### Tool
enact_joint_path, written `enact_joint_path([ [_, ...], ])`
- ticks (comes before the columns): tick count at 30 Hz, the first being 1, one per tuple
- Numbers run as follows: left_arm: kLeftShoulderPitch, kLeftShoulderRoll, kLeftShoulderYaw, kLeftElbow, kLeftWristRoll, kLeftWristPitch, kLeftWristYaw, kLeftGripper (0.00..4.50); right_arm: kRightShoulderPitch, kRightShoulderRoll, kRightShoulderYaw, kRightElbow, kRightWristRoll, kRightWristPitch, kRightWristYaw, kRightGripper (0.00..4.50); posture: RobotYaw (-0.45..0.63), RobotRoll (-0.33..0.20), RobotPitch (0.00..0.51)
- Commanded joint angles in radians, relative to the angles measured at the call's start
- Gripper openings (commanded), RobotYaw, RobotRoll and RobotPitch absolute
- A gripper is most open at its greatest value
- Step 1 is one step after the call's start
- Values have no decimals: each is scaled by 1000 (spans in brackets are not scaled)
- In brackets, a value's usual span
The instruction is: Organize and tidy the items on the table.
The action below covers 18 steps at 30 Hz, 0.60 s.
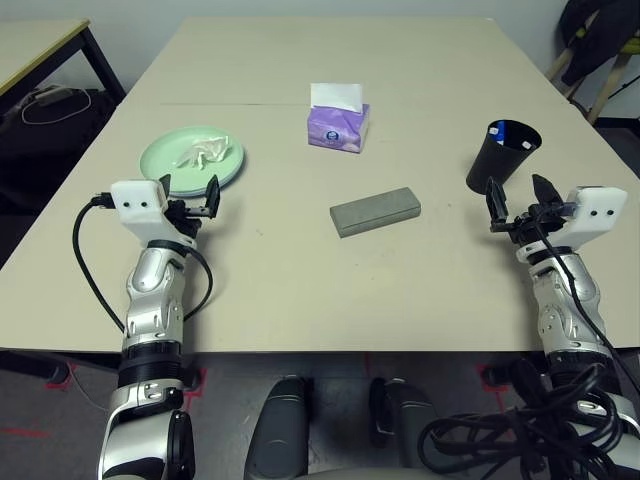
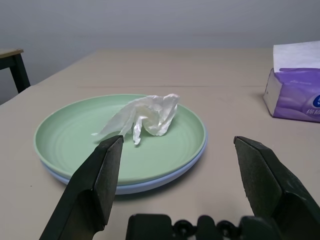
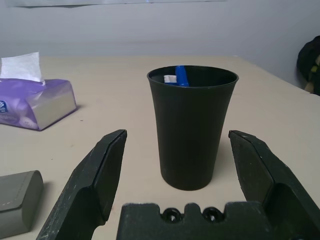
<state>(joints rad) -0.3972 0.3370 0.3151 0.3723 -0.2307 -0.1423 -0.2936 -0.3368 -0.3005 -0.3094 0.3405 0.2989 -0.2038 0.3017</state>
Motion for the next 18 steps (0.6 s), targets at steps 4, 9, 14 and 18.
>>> enact_joint_path([
  [4,-16,8,-12,17,-12,20,-28,4500,14,1,-22,-20,2,35,-48,4481,92,0,91],
  [9,-21,6,-15,20,-8,26,-30,4500,6,-5,-18,-13,-3,35,-52,4481,94,0,90],
  [14,-23,5,-15,18,-6,38,-21,4500,-5,-5,-18,-6,-6,32,-60,4481,96,0,86],
  [18,-24,3,-16,17,-1,39,-10,4500,-14,-8,-16,0,-20,32,-75,4481,99,0,77],
])
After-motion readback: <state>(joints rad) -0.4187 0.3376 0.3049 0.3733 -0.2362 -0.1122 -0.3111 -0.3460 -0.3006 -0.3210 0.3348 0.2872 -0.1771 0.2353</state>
